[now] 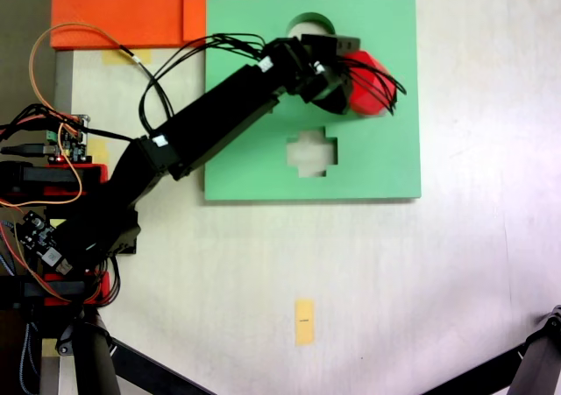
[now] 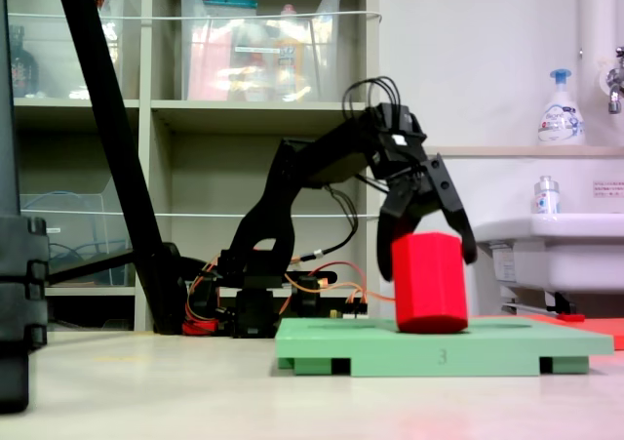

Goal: Put the octagonal pillar block into the corresponding hole

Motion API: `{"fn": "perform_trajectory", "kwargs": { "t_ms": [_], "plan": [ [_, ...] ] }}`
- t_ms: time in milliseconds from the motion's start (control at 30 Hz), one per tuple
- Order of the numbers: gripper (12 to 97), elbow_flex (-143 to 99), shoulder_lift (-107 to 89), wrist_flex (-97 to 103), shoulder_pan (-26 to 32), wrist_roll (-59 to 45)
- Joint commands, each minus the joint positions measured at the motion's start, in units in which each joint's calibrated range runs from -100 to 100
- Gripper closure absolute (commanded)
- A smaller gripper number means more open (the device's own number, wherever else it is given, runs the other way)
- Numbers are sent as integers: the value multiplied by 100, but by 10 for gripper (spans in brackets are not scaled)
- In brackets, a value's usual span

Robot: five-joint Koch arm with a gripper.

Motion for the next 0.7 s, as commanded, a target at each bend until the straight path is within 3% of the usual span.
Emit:
{"fn": "perform_trajectory", "kwargs": {
  "t_ms": [0,667],
  "plan": [
    [706,546,-211,385,10,-293],
    [706,526,40,-49,44,-444]
  ]
}}
